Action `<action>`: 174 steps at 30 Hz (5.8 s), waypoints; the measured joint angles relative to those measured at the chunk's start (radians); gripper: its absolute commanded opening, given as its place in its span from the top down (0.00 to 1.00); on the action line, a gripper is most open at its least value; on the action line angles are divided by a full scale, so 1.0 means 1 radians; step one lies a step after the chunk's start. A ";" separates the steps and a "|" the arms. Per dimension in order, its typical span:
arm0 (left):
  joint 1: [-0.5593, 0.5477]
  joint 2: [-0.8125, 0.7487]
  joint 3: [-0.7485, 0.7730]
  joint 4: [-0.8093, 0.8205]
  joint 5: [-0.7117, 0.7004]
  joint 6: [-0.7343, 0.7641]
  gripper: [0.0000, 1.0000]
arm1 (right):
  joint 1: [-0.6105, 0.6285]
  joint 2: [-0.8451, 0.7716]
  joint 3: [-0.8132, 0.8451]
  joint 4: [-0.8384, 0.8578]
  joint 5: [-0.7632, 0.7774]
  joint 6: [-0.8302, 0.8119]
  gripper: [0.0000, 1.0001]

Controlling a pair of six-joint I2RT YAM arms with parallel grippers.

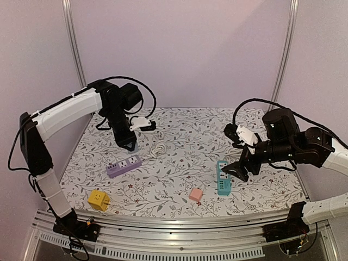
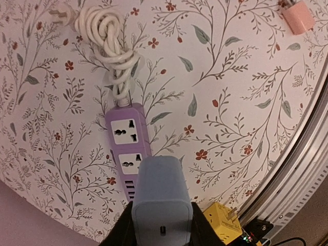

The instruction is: Insert the plug

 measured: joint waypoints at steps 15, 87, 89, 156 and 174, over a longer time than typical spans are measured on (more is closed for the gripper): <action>0.120 0.143 -0.064 0.051 0.107 0.129 1.00 | 0.000 0.024 0.023 -0.107 0.045 0.142 0.01; 0.202 0.134 -0.319 0.430 0.123 0.121 0.89 | 0.000 0.121 0.050 -0.143 0.101 0.173 0.01; 0.200 0.129 -0.326 0.439 0.119 0.118 0.70 | 0.000 0.124 0.050 -0.143 0.101 0.173 0.01; -0.108 -0.843 -0.587 0.346 -0.053 -1.135 0.06 | 0.142 0.772 0.491 -0.516 0.109 1.462 0.01; -0.167 -0.862 -0.685 0.356 -0.103 -1.202 0.11 | 0.024 0.980 0.418 -0.185 -0.069 1.646 0.17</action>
